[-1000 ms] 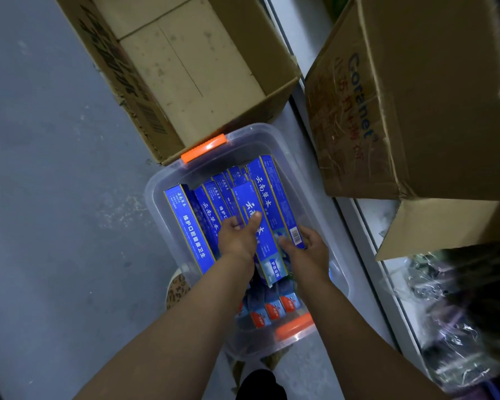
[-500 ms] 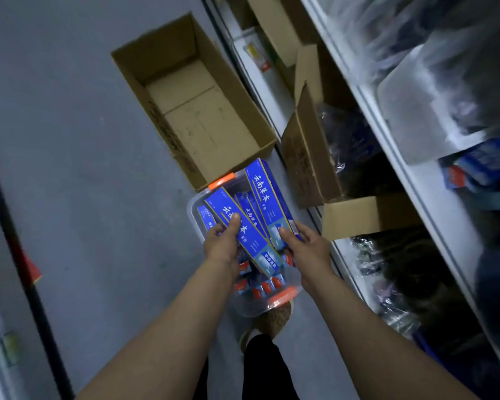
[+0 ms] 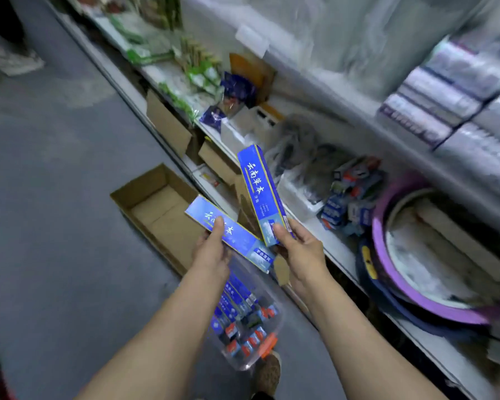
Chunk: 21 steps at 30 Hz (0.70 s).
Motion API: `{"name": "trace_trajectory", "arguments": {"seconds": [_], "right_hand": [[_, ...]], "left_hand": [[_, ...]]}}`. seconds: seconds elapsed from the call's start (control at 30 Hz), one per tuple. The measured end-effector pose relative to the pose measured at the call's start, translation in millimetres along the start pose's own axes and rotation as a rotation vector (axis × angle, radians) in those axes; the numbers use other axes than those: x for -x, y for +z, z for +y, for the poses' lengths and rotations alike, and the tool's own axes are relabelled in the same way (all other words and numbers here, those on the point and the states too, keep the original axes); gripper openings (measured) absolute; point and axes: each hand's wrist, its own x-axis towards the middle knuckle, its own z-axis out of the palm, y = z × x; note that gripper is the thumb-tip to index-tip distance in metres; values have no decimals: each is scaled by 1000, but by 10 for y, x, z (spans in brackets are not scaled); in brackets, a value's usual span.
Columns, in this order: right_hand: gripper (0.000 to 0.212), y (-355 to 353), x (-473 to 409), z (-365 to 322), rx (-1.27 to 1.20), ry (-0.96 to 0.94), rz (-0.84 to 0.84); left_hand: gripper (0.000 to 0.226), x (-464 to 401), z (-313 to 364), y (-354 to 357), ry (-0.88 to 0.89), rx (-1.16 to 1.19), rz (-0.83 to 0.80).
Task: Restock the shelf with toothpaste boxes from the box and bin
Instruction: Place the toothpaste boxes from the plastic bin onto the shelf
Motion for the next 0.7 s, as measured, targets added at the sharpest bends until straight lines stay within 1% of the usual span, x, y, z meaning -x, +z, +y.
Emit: {"name": "trace_trajectory", "arguments": {"seconds": [0.07, 0.13, 0.23, 0.3, 0.37, 0.4, 0.47, 0.6, 0.63, 0.7], "right_hand": [[21, 9, 252, -459, -34, -82, 37], [30, -14, 525, -937, -48, -170, 83], [29, -102, 974, -1609, -64, -299, 97], [36, -195, 1276, -2009, -83, -395, 122], [37, -329, 1570, -2400, -109, -511, 159], [36, -402, 1738, -2598, -118, -564, 186], [33, -579, 2065, -2963, -112, -670, 242], [18, -981, 2664, -3602, -86, -872, 359], [18, -1085, 2796, -3739, -89, -914, 389], [30, -1299, 3016, -3999, -105, -977, 446]], "left_hand": [[23, 364, 276, 241, 32, 7, -74], [19, 758, 540, 540, 76, -2, -145], [20, 1414, 831, 1023, 128, -7, -288], [21, 1834, 947, 1325, 150, 4, -411], [28, 2240, 1005, 1609, 161, 13, -509], [27, 2444, 1020, 1751, 161, 9, -555], [15, 2841, 1022, 2014, 164, -20, -636], [14, 3577, 948, 2505, 155, -42, -789], [16, 3734, 915, 2626, 152, -37, -829], [23, 4017, 824, 2865, 143, -23, -896]]}}
